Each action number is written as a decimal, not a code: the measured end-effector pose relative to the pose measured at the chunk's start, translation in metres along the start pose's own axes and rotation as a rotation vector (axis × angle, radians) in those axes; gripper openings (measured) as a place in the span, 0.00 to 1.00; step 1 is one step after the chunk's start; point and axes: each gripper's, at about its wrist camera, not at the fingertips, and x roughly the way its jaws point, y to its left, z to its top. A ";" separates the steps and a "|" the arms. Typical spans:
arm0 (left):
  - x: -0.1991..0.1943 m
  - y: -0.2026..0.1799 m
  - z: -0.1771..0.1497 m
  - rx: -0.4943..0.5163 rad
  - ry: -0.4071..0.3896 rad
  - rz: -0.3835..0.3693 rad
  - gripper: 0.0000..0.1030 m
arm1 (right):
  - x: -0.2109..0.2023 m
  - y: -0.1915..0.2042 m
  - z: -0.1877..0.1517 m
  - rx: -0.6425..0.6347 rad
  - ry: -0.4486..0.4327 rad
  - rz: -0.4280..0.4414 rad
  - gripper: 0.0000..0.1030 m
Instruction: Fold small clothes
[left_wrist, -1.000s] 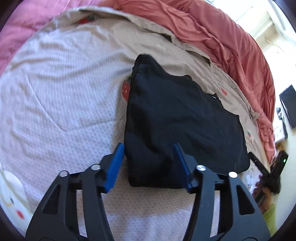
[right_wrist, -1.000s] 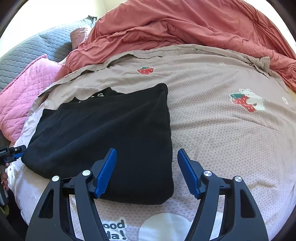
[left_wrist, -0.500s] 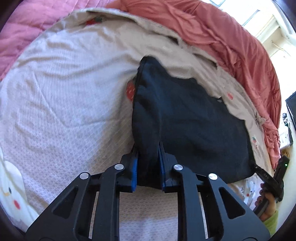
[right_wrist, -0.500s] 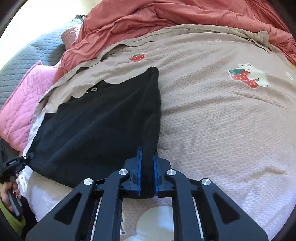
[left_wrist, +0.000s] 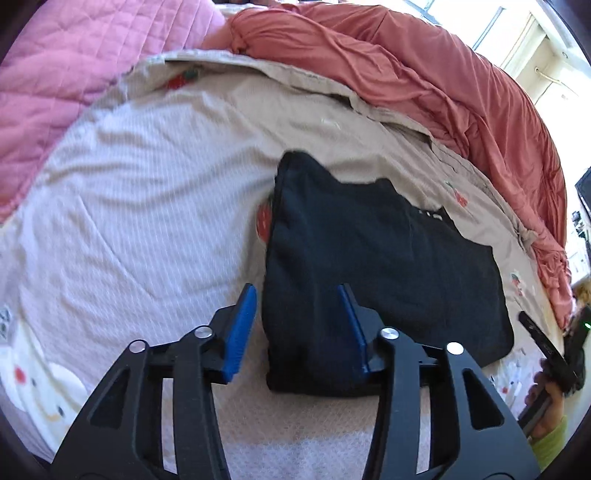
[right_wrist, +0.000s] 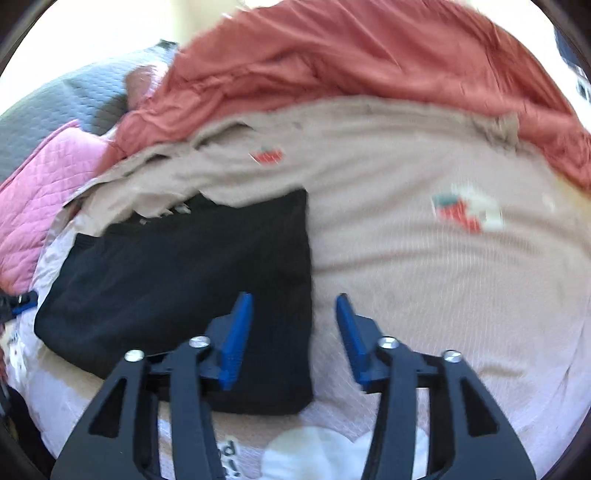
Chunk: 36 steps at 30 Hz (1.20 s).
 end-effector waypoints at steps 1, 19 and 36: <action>0.000 0.000 0.006 0.004 -0.002 0.007 0.42 | -0.003 0.007 0.001 -0.035 -0.021 0.006 0.52; 0.079 -0.023 0.089 0.097 0.057 0.110 0.51 | 0.039 0.109 -0.007 -0.350 0.043 0.208 0.74; 0.111 0.006 0.085 0.083 0.090 0.119 0.10 | 0.057 0.110 -0.021 -0.367 0.099 0.194 0.77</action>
